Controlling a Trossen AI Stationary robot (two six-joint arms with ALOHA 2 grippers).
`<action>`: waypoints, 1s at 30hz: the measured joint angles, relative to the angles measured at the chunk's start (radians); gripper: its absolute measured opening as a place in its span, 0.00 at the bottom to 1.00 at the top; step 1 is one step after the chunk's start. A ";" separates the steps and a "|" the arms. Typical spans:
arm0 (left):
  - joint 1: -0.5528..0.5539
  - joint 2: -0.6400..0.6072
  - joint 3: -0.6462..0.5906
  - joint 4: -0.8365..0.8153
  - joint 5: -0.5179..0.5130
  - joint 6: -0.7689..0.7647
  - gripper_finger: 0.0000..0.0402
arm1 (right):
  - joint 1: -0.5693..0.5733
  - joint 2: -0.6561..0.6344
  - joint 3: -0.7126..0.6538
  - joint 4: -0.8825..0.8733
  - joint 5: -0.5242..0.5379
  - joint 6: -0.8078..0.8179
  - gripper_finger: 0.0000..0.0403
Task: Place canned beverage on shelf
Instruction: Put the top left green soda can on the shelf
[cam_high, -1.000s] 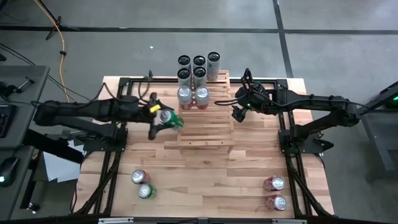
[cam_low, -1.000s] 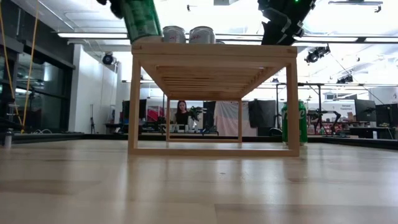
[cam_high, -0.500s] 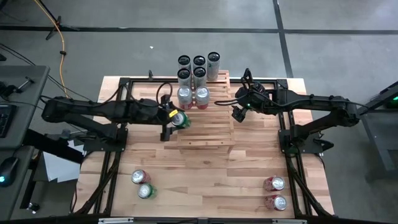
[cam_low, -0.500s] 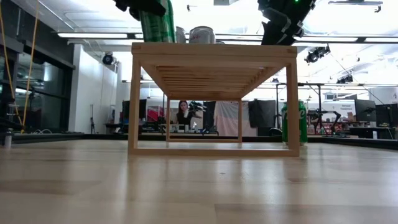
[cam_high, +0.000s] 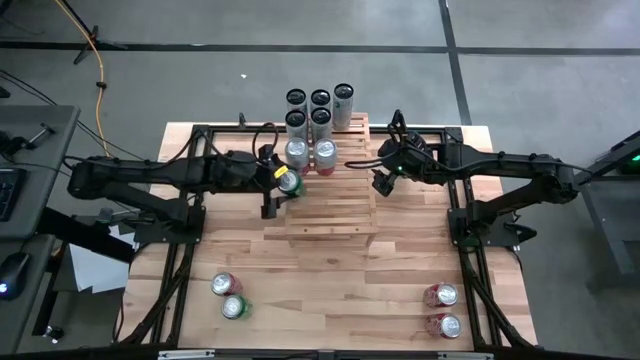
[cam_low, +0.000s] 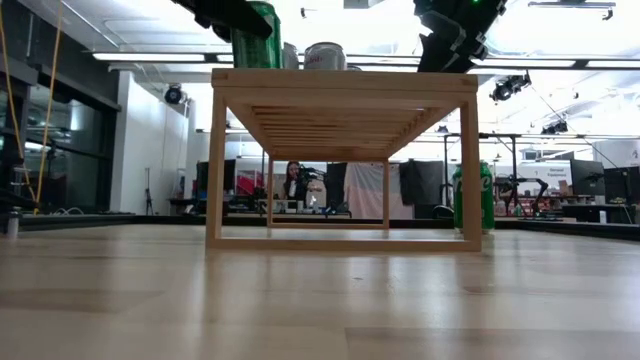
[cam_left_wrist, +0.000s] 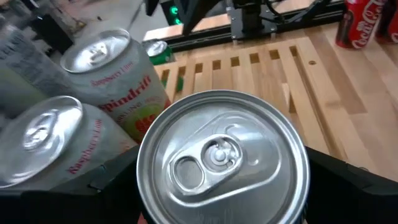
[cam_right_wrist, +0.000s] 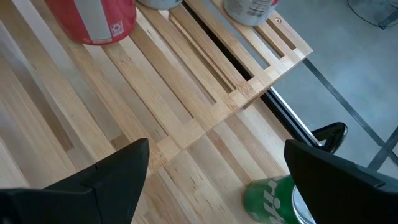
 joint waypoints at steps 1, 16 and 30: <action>0.006 0.003 0.000 0.002 0.011 -0.001 0.81 | 0.000 0.000 0.000 0.001 0.000 0.000 0.89; 0.027 0.012 0.000 0.080 0.026 0.050 0.82 | 0.000 0.000 0.000 0.001 0.000 -0.001 0.89; 0.026 0.008 0.000 0.196 -0.013 0.105 0.82 | 0.000 0.000 0.000 0.001 -0.003 0.000 0.89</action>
